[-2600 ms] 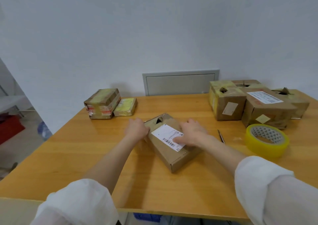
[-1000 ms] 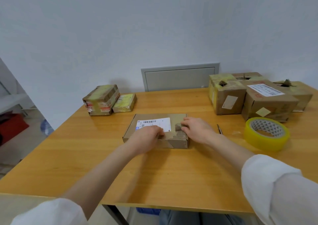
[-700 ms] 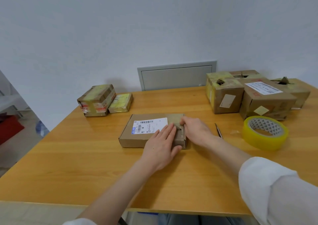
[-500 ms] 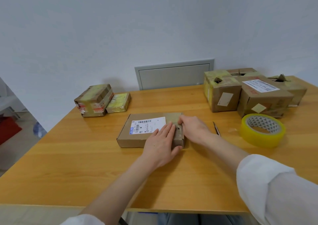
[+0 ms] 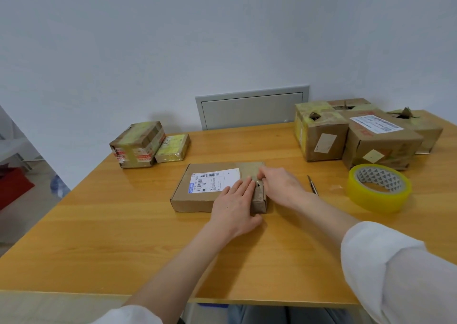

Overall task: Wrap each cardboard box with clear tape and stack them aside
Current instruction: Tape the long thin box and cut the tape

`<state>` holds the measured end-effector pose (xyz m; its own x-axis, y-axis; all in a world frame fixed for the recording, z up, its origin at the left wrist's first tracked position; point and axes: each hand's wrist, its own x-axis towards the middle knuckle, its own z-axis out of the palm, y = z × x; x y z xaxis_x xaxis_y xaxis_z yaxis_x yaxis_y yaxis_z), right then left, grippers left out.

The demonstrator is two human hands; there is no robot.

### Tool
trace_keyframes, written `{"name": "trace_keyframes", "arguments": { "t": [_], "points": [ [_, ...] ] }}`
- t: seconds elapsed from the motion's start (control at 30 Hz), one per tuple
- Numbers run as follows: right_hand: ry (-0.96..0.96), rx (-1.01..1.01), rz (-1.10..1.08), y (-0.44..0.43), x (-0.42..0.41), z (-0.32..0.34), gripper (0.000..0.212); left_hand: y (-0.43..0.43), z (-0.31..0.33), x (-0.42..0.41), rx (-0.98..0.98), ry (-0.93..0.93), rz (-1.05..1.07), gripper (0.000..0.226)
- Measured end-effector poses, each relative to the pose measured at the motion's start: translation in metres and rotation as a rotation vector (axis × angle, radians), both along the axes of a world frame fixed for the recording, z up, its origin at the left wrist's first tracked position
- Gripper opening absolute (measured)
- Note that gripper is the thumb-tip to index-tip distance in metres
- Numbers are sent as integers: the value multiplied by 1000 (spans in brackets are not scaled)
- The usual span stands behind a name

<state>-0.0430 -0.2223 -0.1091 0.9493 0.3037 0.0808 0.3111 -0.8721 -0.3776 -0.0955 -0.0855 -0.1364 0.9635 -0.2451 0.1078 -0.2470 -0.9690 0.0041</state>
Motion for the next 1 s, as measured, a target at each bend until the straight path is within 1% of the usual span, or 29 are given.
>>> {"name": "trace_keyframes", "arguments": {
  "t": [0.27, 0.43, 0.53, 0.87, 0.93, 1.0],
  "points": [
    [16, 38, -4, -1, -1, -2, 28, 2, 3, -1, -21, 20, 14, 91],
    [14, 98, 9, -3, 0, -5, 28, -2, 5, 4, -12, 66, -1, 91],
    [-10, 93, 22, -3, -1, -7, 29, -3, 4, 5, 19, 85, -3, 90],
    [-15, 111, 1, -2, -1, -10, 31, -4, 8, 4, 29, 130, 7, 91],
    [-9, 111, -2, 0, 0, -8, 31, -4, 14, 4, -24, 187, 9, 87],
    [12, 113, -3, 0, 1, -5, 31, 0, 29, 6, -192, 259, 39, 80]
  ]
}}
